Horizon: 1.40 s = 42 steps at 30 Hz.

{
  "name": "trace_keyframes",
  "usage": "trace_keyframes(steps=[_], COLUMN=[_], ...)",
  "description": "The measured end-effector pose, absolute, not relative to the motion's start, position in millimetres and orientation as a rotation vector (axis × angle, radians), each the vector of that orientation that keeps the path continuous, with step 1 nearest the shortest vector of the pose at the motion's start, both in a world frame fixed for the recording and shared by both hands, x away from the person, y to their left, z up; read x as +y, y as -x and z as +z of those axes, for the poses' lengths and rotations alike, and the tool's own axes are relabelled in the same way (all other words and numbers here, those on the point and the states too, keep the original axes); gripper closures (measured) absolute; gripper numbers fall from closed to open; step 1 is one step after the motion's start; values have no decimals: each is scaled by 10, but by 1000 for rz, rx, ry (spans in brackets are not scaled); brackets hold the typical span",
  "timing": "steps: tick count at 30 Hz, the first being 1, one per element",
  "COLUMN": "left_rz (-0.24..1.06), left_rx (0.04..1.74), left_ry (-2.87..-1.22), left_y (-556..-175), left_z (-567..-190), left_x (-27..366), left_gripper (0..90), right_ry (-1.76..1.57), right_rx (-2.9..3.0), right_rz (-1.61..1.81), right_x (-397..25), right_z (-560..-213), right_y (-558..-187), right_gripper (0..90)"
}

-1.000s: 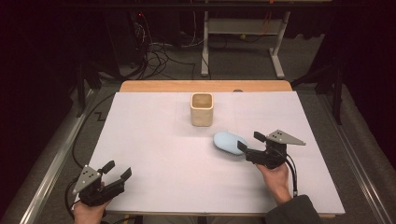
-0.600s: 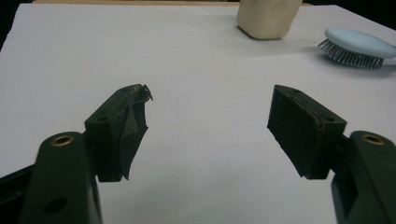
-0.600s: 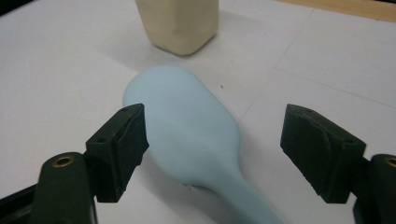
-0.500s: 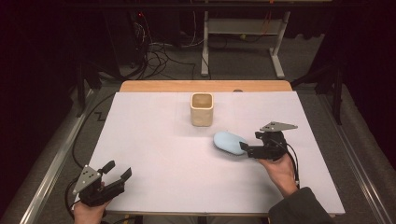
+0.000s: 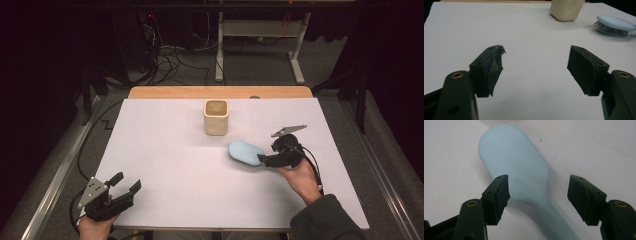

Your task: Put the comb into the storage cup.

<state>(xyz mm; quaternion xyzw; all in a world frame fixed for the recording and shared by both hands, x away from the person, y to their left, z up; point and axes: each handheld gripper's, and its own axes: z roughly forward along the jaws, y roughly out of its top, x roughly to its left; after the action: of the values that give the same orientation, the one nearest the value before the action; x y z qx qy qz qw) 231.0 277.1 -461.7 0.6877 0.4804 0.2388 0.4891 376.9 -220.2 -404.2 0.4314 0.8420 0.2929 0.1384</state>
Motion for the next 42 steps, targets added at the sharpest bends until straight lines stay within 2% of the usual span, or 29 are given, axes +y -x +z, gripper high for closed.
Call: trace_keyframes(steps=[8, 42], left_rz=[582, 575], left_rx=[1167, 1161], left_ry=[-1672, -1676], left_y=[-2309, -2305], left_z=[-4616, -4611], left_x=[2767, 2765], left_gripper=[286, 279], right_ry=[-1288, -1271], right_rx=[2478, 2625], right_rz=[758, 503], right_x=[-2205, -2185], right_z=[-4038, -4253], right_y=[-3819, -3889], right_gripper=[322, 393])
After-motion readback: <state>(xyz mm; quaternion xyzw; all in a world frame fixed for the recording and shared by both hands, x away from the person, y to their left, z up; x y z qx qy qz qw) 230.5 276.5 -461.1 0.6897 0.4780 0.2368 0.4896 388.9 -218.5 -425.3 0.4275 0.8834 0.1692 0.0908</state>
